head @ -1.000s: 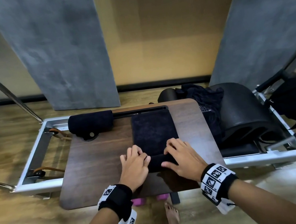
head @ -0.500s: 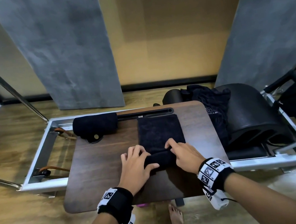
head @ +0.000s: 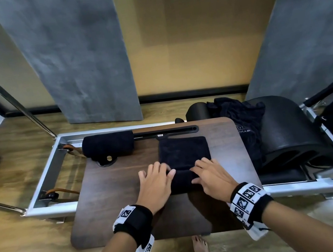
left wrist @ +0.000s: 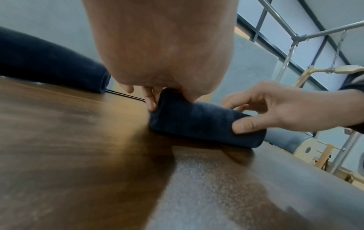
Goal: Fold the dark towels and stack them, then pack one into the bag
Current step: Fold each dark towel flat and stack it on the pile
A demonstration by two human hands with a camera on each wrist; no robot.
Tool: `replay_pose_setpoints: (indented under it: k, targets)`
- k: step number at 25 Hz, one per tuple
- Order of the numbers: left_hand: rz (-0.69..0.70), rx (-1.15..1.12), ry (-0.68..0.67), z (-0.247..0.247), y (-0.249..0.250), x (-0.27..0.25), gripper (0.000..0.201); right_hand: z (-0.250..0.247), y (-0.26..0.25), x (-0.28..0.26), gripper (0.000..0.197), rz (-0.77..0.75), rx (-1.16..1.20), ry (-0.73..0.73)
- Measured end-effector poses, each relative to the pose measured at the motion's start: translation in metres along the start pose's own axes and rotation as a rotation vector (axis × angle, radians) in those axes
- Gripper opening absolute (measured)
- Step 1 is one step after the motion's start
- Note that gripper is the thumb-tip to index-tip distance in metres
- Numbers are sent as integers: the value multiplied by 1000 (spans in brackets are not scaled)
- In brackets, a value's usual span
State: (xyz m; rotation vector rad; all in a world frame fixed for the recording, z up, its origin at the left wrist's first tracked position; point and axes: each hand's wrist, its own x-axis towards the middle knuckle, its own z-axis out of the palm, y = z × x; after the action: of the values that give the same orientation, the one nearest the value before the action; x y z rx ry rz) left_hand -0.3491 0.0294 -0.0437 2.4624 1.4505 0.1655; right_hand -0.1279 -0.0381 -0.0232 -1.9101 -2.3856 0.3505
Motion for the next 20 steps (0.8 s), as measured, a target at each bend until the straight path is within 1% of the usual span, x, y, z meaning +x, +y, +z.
replay_pose_setpoints:
  k: [2, 4, 5, 6, 8, 9, 10, 11, 12, 13, 14, 16, 18, 20]
  targets:
    - [27, -83, 14, 0, -4, -3, 49, -2, 2, 6, 30, 56, 152, 27]
    - [61, -68, -3, 1, -8, -5, 59, -8, 5, 12, 33, 127, 283, 22]
    - [58, -67, -6, 2, -9, -3, 59, -7, 7, 15, 31, 139, 293, 3]
    - [47, -77, -6, 1, -10, 2, 56, -7, 9, 17, 26, 123, 288, 10]
    - [27, -91, -24, -1, -9, 13, 50, -7, 13, 18, 4, 92, 302, 63]
    - [17, -88, -41, -3, -9, 19, 48, -7, 16, 18, 21, 95, 295, 67]
    - [8, -84, -57, -4, -8, 24, 46, -6, 21, 17, 43, 77, 269, 47]
    - [-5, -92, -68, -5, -7, 29, 44, -5, 25, 17, 59, 75, 231, 23]
    - [-24, -115, -73, -6, -6, 32, 41, -4, 30, 18, 68, 63, 192, 14]
    - [-51, -156, -68, -6, -5, 35, 38, -6, 33, 19, 68, 61, 184, -2]
    - [-86, -210, -57, -6, -3, 36, 36, -6, 37, 21, 64, 65, 198, -3]
    - [-164, -306, -36, -7, 1, 39, 35, -7, 40, 27, 50, 77, 293, 0]
    - [-219, -343, -16, -8, 5, 42, 33, -10, 43, 34, 31, 107, 376, 20]
    - [-234, -349, -7, -8, 8, 46, 32, -16, 48, 42, 20, 150, 411, -15]
